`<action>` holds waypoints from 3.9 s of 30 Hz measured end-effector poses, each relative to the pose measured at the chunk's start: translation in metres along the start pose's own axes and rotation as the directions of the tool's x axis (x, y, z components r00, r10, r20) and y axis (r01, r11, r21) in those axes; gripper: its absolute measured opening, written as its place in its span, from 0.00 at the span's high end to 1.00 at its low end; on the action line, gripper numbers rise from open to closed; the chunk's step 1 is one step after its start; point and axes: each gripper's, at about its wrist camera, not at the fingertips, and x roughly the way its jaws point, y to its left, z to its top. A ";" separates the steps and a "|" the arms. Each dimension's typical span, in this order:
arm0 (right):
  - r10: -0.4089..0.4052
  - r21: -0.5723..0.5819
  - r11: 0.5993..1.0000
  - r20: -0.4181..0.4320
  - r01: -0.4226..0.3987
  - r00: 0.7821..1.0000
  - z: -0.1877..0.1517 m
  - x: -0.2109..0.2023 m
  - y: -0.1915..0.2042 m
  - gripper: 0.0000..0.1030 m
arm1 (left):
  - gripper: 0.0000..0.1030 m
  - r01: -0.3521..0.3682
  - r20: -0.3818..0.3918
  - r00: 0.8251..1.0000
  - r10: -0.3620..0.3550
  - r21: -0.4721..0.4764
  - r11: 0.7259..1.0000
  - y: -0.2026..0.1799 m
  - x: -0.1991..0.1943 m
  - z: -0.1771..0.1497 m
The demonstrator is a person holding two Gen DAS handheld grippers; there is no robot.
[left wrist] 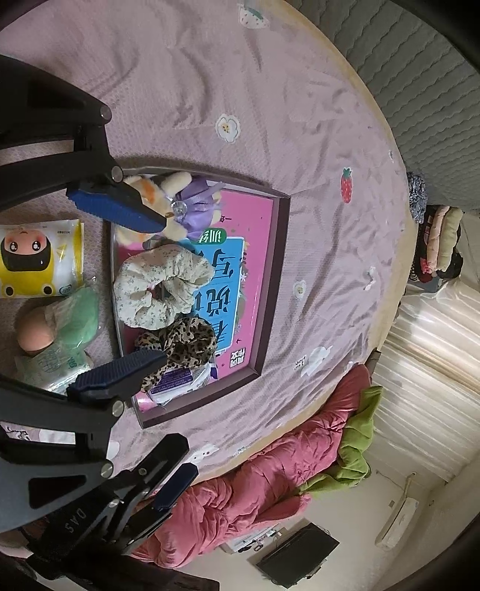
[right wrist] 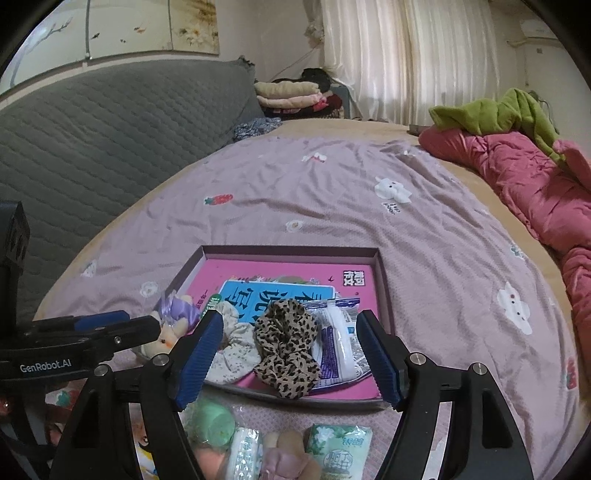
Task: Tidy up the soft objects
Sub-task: 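Withdraw both open tools up and back from the tray, then move both tools down toward the items lying beside the tray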
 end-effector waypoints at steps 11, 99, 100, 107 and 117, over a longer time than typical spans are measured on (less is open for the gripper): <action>0.005 0.004 1.000 0.037 -0.005 0.999 0.003 -0.027 0.003 0.26 | 0.37 -0.009 0.038 0.999 0.008 0.021 1.000 -0.008 -0.027 -0.003; -0.007 -0.026 1.000 -0.126 0.003 0.992 -0.109 -0.064 0.004 0.26 | 0.36 -0.067 -0.144 0.987 0.067 0.008 0.998 0.021 -0.033 -0.101; -0.004 -0.023 1.000 -0.130 0.001 0.992 -0.110 -0.063 0.003 0.26 | 0.36 -0.067 -0.149 0.986 0.068 0.012 0.998 0.020 -0.032 -0.102; -0.003 -0.013 1.000 -0.154 0.001 0.988 -0.115 -0.057 0.000 0.26 | 0.36 -0.070 -0.182 0.980 0.075 0.033 0.997 0.014 -0.021 -0.109; 0.004 0.011 1.000 -0.216 -0.001 0.976 -0.127 -0.043 -0.004 0.26 | 0.36 -0.068 -0.229 0.970 0.085 0.082 0.994 0.006 -0.006 -0.119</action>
